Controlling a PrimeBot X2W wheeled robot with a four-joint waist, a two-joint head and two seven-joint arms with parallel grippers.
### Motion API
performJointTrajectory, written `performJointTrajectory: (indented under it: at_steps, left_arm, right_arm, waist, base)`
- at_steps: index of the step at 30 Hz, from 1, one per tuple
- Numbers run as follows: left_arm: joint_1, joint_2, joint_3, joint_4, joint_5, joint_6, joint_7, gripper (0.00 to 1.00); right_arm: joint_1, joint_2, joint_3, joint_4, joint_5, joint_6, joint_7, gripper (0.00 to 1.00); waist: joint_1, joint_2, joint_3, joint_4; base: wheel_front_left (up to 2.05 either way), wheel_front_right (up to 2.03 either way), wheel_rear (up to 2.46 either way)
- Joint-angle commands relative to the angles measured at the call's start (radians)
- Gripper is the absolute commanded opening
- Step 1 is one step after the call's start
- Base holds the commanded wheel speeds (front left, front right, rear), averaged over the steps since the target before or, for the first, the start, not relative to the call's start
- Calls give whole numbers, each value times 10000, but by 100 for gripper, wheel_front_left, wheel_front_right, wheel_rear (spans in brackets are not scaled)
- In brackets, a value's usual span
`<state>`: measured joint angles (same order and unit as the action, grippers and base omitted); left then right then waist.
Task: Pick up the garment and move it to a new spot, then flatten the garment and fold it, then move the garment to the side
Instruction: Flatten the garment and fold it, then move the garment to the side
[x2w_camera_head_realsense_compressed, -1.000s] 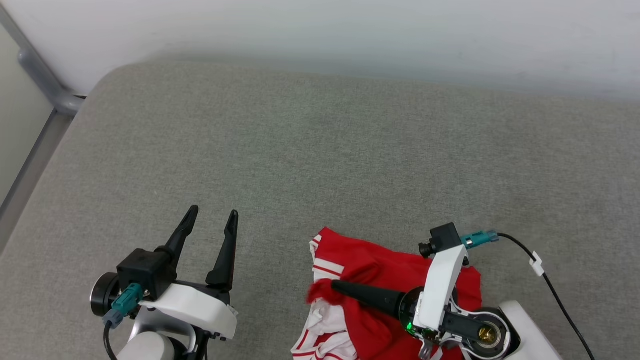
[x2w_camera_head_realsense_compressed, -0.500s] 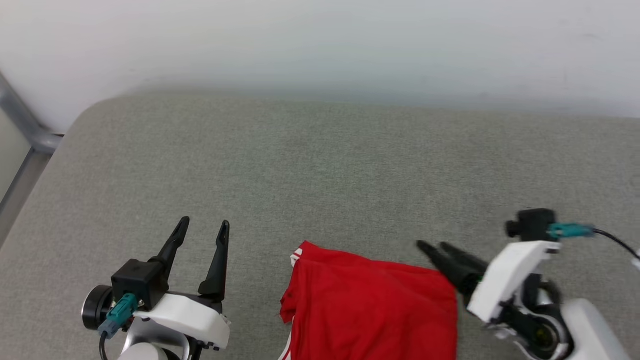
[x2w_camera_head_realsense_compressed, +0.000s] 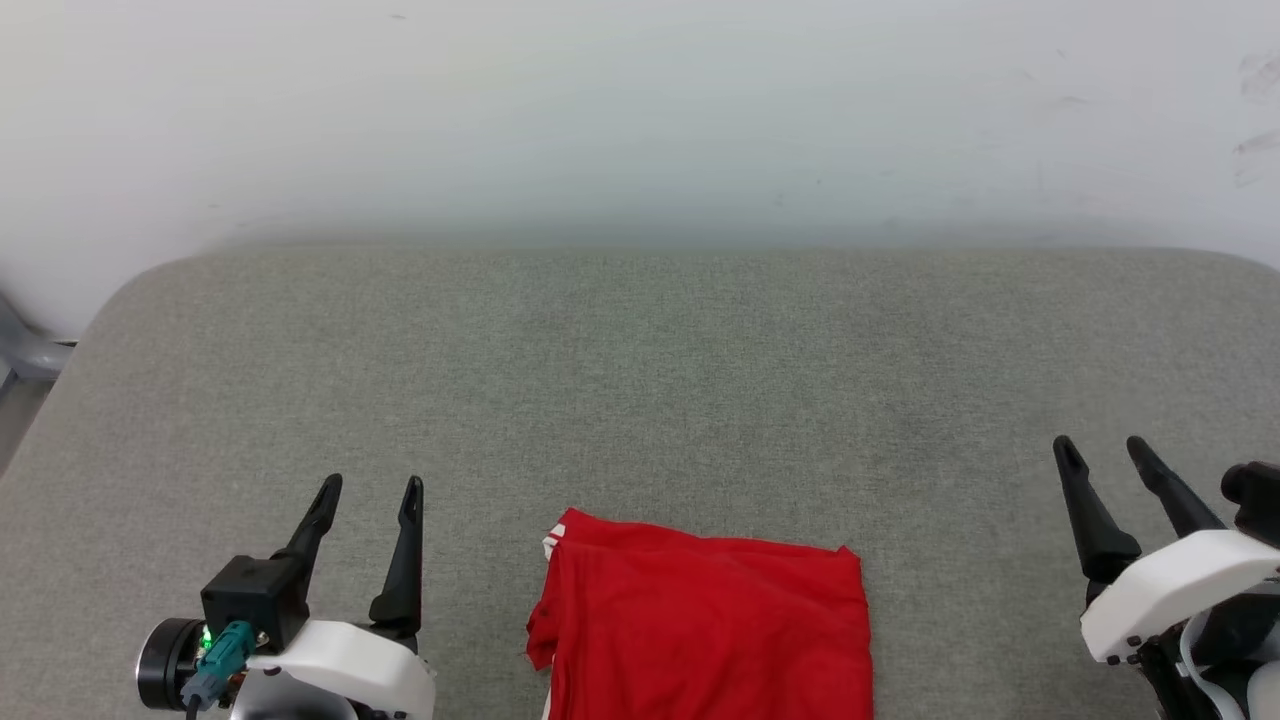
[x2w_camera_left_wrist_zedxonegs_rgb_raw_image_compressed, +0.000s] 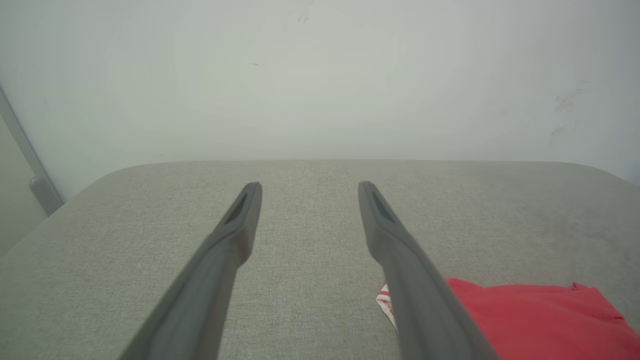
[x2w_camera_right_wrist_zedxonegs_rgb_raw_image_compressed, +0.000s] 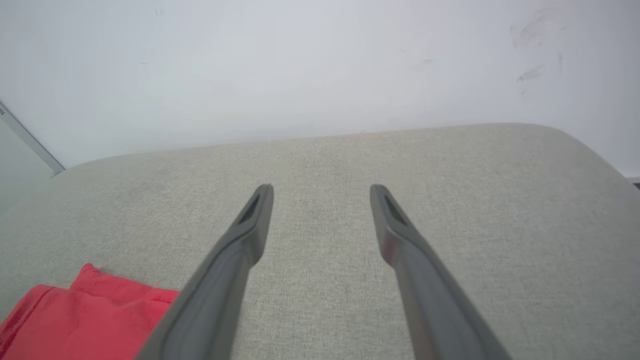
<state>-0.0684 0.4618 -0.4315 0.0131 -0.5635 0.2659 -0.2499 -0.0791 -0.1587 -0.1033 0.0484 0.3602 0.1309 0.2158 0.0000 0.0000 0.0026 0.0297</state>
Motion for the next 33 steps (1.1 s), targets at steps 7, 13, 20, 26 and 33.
performJointTrajectory:
  at_steps: [7, 13, 20, 26, 33]
  left_arm:
    - [386, -63, 157, -6, 146, 169, -106, 100]
    - [634, -169, 292, 148, 231, 192, -143, 100]
    - [819, -289, 472, 342, 359, 102, -163, 100]
    - [827, -373, 636, 270, 526, 19, -169, 100]
    - [795, -492, 753, 274, 675, -84, -169, 100]
  right_arm:
    - [735, 269, 110, -917, -1121, -4, -1598, 100]
    - [1383, 470, 302, -1445, -1689, -4, -1923, 100]
    - [1930, 710, 297, -1824, -1773, -4, -1762, 100]
    - [2018, 803, 298, -1960, -1727, -4, -1565, 100]
    - [1906, 830, 152, -1937, -1680, -4, -1263, 100]
  waist:
    - [0, 0, -295, -155]
    - [0, 0, -458, -212]
    - [0, 0, -589, -294]
    - [0, 0, -586, -326]
    - [0, 0, -543, -300]
  base:
    - [0, 0, 0]
    - [0, 0, 0]
    - [0, 0, 0]
    - [0, 0, 0]
    - [0, 0, 0]
